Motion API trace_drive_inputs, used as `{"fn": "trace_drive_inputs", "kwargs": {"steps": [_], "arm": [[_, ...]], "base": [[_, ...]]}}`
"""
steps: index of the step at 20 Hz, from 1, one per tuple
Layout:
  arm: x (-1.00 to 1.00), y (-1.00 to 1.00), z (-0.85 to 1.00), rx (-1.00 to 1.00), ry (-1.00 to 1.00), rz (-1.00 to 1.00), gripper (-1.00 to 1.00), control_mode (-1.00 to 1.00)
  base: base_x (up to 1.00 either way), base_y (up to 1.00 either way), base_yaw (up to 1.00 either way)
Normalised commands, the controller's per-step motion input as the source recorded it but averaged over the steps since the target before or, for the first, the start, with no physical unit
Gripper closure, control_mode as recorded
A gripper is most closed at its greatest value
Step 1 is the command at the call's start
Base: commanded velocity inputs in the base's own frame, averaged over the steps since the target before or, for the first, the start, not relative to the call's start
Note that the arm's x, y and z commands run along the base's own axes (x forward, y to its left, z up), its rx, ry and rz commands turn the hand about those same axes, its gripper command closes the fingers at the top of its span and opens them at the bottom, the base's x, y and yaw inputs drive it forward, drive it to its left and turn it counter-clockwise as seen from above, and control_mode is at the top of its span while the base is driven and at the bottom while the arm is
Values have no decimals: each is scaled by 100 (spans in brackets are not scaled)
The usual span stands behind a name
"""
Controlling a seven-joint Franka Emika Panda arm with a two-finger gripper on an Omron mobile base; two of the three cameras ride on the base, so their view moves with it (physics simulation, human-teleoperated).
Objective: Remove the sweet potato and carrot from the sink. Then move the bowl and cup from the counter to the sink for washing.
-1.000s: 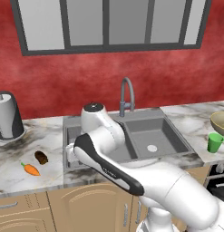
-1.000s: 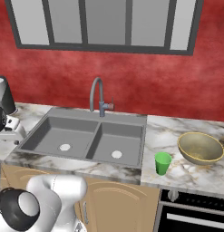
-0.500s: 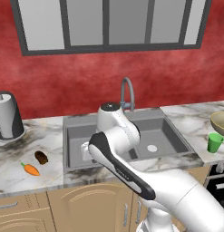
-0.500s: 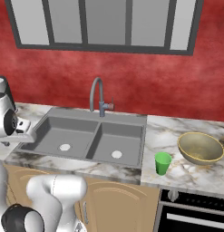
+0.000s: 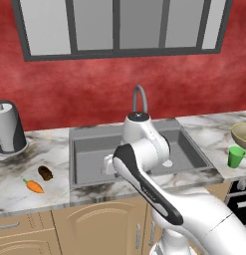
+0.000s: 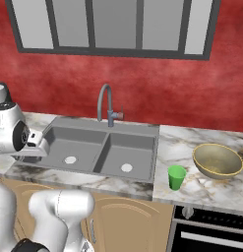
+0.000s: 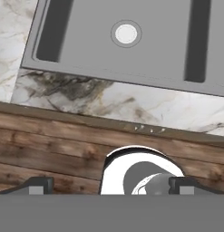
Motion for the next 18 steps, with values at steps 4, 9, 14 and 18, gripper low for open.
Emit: {"fn": "trace_drive_inputs", "kwargs": {"steps": [4, 9, 14, 18], "arm": [[-7, -48, 10, 0, -2, 0, -100, -100], [-4, -51, 10, 0, -1, -5, -100, -100], [-6, -52, 7, 0, 0, -4, -100, -100], [-1, -54, 5, 0, 0, -6, -100, -100]], "base": [[0, 0, 0], [0, 0, 0], [0, 0, 0], [0, 0, 0]]}}
